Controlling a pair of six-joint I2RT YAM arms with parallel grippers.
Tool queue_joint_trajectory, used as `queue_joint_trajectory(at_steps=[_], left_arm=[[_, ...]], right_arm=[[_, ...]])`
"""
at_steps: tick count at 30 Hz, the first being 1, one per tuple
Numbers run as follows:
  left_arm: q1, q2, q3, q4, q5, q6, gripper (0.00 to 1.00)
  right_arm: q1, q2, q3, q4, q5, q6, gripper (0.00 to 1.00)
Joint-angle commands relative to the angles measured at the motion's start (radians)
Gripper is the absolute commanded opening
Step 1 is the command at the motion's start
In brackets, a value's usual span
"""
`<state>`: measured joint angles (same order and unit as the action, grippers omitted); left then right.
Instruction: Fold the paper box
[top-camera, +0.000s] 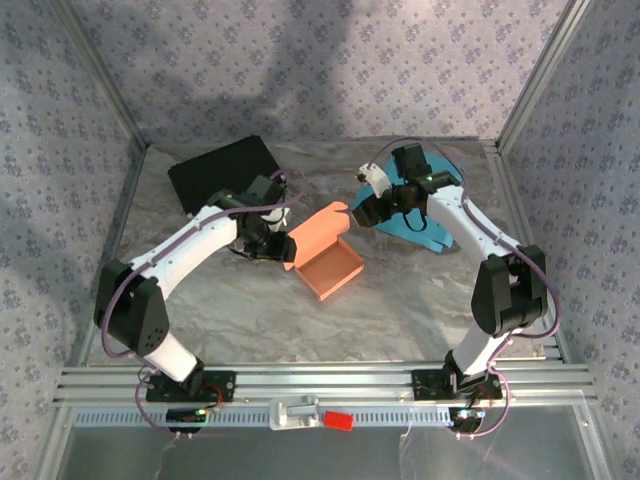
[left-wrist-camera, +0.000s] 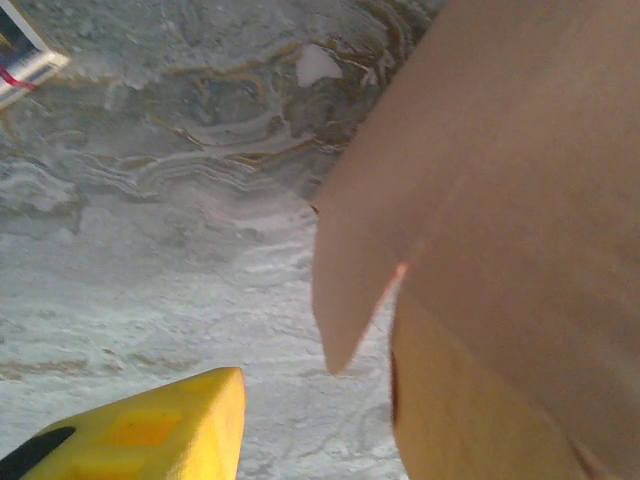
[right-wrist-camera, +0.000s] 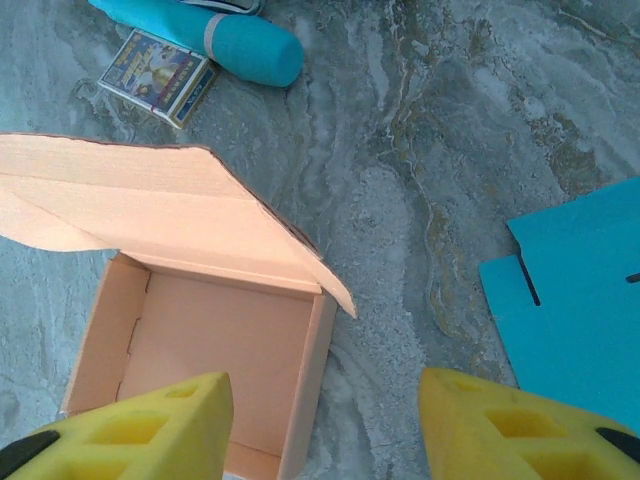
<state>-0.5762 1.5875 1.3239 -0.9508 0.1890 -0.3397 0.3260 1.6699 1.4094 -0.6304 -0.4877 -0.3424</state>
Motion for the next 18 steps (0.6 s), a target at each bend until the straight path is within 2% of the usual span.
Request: queue_joint_trajectory(at_steps=[1,8,18], left_arm=[[-0.005,0.001,0.044,-0.024,-0.032,0.070,0.45],[-0.011,0.061,0.086,-0.034,0.027,0.125,0.25],[-0.016,0.089,0.116,-0.059,-0.016,0.167,0.06]], right_arm=[[0.011,-0.005,0.029,-0.042,-0.009,-0.032,0.52],[0.010,-0.021,0.023,-0.044,-0.005,-0.029,0.50],[0.015,-0.032,0.033,-0.036,0.015,-0.014,0.49]])
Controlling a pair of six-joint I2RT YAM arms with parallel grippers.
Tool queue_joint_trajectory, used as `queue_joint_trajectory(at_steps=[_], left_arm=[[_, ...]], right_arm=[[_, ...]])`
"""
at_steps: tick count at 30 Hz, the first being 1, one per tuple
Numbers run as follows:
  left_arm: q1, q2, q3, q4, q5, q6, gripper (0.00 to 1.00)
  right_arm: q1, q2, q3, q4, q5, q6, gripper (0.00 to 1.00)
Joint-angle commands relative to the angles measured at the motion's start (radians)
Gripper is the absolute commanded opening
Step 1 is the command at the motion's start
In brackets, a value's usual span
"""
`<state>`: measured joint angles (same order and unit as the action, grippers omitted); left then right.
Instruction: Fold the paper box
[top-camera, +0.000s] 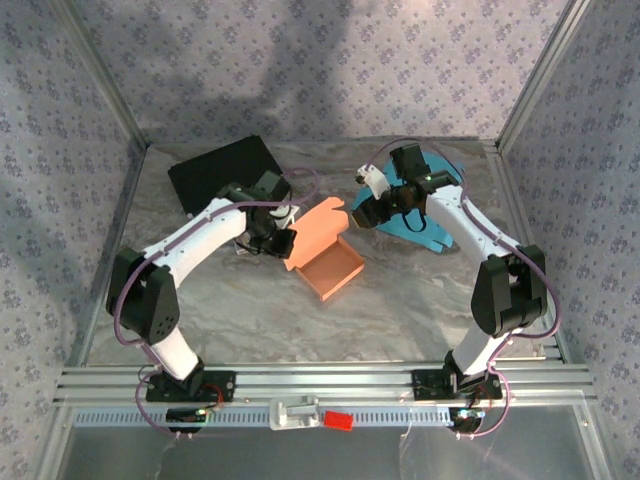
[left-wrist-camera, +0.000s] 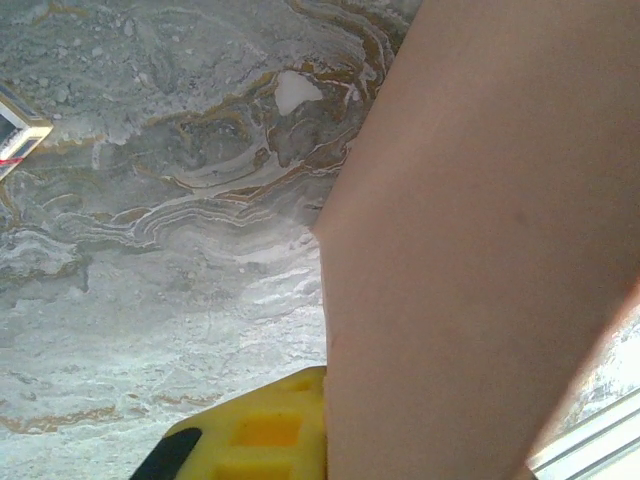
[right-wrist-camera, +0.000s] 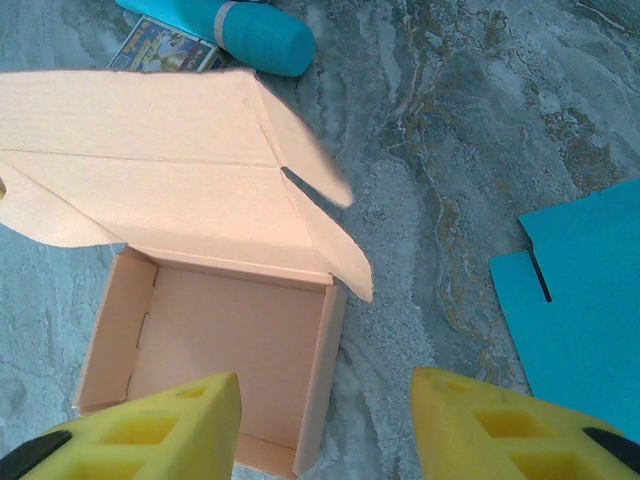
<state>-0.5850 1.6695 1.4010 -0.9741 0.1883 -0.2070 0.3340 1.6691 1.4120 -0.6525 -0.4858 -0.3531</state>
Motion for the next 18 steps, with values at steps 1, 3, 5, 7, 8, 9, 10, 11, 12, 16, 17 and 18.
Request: queue_joint_trajectory(at_steps=[1,3,5,7,8,9,10,11,12,16,17,18], left_arm=[[-0.009,0.007,0.046,-0.042,-0.019,0.041,0.03],[-0.010,0.008,0.054,-0.056,-0.017,0.069,0.00],[-0.012,0.013,0.063,-0.077,-0.013,0.122,0.00],[-0.014,0.014,0.072,-0.096,0.009,0.211,0.00],[-0.015,0.010,0.075,-0.102,0.020,0.264,0.00],[-0.015,0.006,0.075,-0.104,0.025,0.304,0.00],[-0.016,0.003,0.076,-0.104,0.030,0.348,0.00],[-0.015,0.003,0.081,-0.108,0.030,0.389,0.00],[-0.016,0.005,0.087,-0.114,0.029,0.422,0.00],[-0.015,0.025,0.120,-0.142,0.041,0.561,0.00],[-0.012,0.024,0.124,-0.141,0.056,0.590,0.00],[-0.007,0.024,0.125,-0.135,0.068,0.609,0.00]], right_arm=[[0.007,-0.036,0.029,-0.011,0.018,-0.002,0.49],[0.006,-0.047,0.022,-0.006,0.026,-0.003,0.49],[0.004,-0.059,0.013,-0.003,0.036,-0.008,0.49],[0.003,-0.078,-0.003,0.001,0.041,-0.014,0.49],[-0.001,-0.093,-0.017,0.008,0.038,-0.021,0.49],[-0.002,-0.106,-0.031,0.015,0.028,-0.027,0.49],[-0.005,-0.120,-0.043,0.016,0.013,-0.037,0.50],[-0.006,-0.135,-0.053,0.013,0.003,-0.052,0.50],[-0.006,-0.145,-0.060,0.011,-0.006,-0.065,0.51],[-0.012,-0.183,-0.088,-0.013,-0.011,-0.121,0.58],[-0.012,-0.184,-0.086,-0.031,-0.004,-0.140,0.61],[-0.009,-0.184,-0.083,-0.047,0.003,-0.157,0.62]])
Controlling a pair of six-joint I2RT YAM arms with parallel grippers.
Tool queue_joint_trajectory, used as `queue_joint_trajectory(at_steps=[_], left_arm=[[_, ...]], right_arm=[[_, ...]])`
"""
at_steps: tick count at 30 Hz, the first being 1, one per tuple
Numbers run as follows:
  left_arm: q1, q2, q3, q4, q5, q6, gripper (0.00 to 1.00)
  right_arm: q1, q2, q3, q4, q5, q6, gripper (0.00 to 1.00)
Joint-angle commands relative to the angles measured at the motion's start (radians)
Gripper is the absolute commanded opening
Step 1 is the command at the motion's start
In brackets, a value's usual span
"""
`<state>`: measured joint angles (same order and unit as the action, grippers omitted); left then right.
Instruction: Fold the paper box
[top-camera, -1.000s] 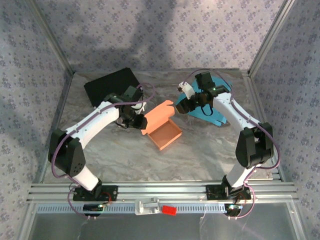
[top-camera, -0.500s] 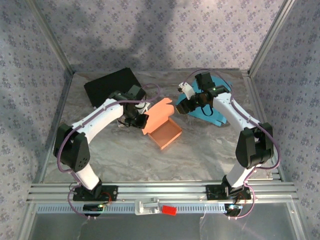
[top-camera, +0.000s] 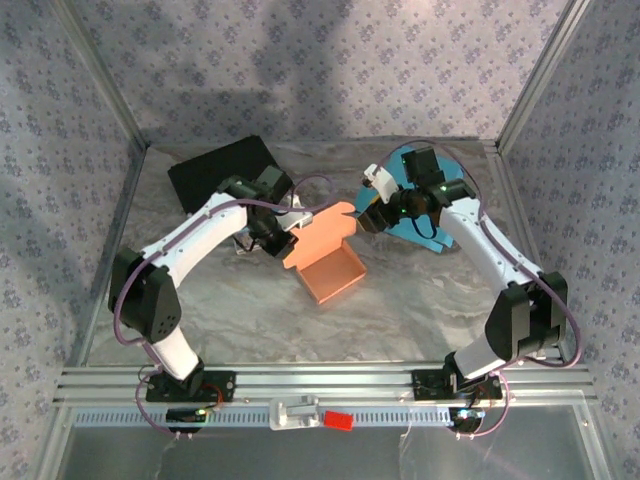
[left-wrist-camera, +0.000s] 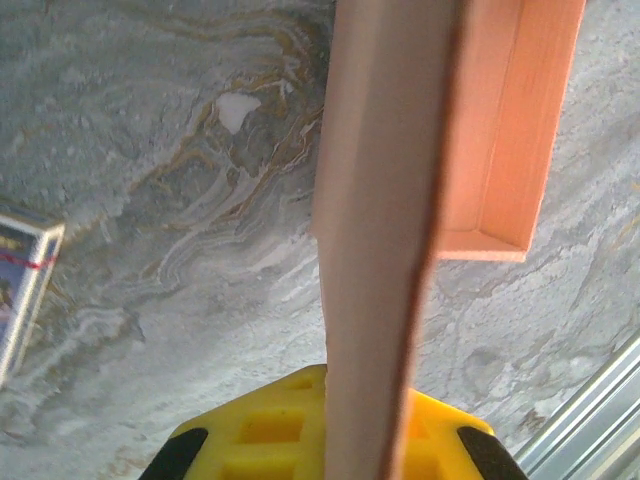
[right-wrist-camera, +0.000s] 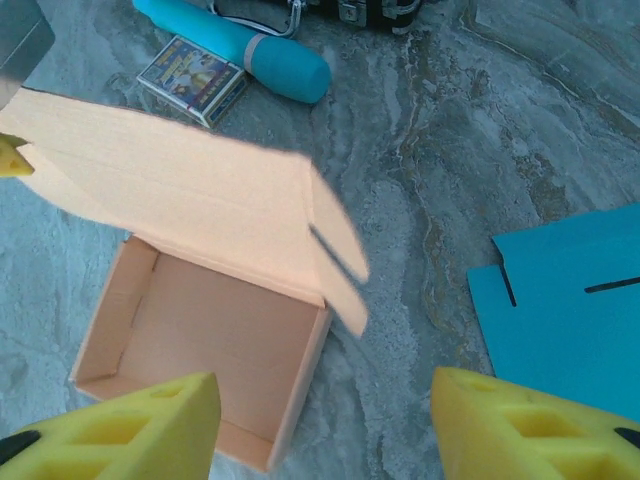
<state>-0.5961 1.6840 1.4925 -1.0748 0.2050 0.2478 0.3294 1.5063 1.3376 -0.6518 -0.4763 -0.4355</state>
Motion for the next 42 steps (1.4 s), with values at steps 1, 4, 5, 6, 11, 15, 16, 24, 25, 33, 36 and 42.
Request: queue_joint_trajectory(at_steps=[1,4,5,6,11,15,16,24,25,33,36,42], left_arm=[[0.008,0.011,0.040,-0.037,0.066,0.179,0.00],[0.008,0.028,0.067,-0.027,0.054,0.222,0.00],[0.010,0.041,0.081,-0.030,0.039,0.223,0.00],[0.009,0.053,0.097,-0.037,0.034,0.224,0.00],[0.006,0.082,0.117,-0.029,0.018,0.226,0.00],[0.005,0.096,0.124,-0.027,-0.009,0.219,0.00],[0.003,0.100,0.128,-0.027,-0.017,0.214,0.00],[-0.008,0.117,0.137,-0.017,-0.045,0.205,0.00],[-0.007,0.118,0.135,-0.012,-0.046,0.203,0.00],[-0.003,0.128,0.147,-0.010,-0.052,0.194,0.00],[0.001,0.125,0.140,-0.005,-0.047,0.190,0.00],[0.005,0.137,0.155,-0.007,-0.065,0.169,0.00]], right_arm=[[-0.003,-0.021,-0.008,-0.060,0.002,-0.090,0.63],[0.006,-0.026,-0.010,-0.073,0.008,-0.124,0.65],[0.012,-0.024,-0.008,-0.080,0.010,-0.135,0.66],[0.019,-0.020,-0.005,-0.087,0.015,-0.145,0.67],[0.050,0.017,0.000,-0.101,0.070,-0.150,0.66],[0.060,0.049,0.007,-0.090,0.106,-0.128,0.64],[0.063,0.058,0.013,-0.092,0.116,-0.120,0.63],[0.083,0.107,0.023,-0.080,0.215,-0.111,0.56],[0.081,0.115,0.036,-0.080,0.208,-0.110,0.55],[0.090,0.155,0.059,-0.091,0.219,-0.105,0.49],[0.090,0.162,0.065,-0.090,0.215,-0.105,0.45],[0.100,0.175,0.080,-0.102,0.196,-0.090,0.34]])
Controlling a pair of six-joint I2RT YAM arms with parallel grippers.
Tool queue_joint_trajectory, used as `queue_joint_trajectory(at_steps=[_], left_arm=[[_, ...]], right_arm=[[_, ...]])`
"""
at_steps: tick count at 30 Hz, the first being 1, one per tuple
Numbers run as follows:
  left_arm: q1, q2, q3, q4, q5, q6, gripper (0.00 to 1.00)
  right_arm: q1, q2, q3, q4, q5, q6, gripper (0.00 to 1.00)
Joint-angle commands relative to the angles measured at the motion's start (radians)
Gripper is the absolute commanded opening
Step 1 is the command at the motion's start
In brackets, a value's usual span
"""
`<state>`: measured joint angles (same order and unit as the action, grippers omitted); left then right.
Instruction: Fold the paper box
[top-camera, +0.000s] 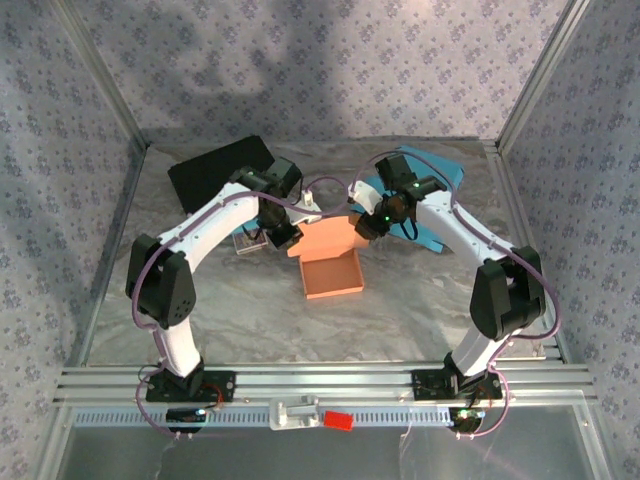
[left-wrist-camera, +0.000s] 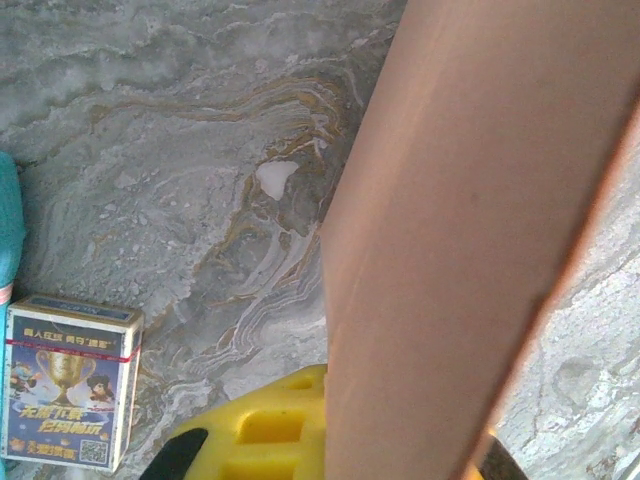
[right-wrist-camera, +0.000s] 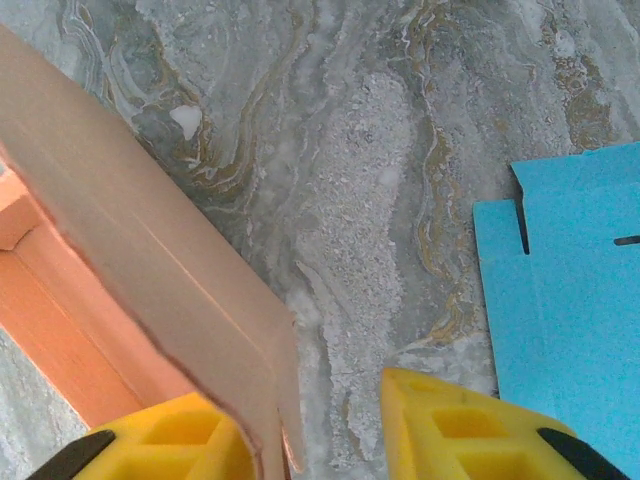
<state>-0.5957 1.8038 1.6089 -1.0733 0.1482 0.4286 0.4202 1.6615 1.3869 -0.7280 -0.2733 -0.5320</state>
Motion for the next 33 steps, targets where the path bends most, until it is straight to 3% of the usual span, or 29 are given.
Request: queue_joint_trajectory(at_steps=[1,26,30,33], left_arm=[[0.005,0.019,0.039,-0.007,-0.020,-0.016,0.00],[0.008,0.099,0.130,-0.023,-0.058,-0.102,0.00],[0.007,0.119,0.155,-0.033,-0.062,-0.143,0.00],[0.008,0.131,0.173,-0.030,-0.087,-0.209,0.00]], right_arm=[[0.008,0.016,0.028,-0.024,-0.012,0.007,0.34],[0.027,0.040,0.029,-0.045,0.089,0.044,0.19],[0.030,0.040,0.038,-0.044,0.132,0.081,0.18],[0.029,0.038,0.046,-0.050,0.153,0.131,0.12]])
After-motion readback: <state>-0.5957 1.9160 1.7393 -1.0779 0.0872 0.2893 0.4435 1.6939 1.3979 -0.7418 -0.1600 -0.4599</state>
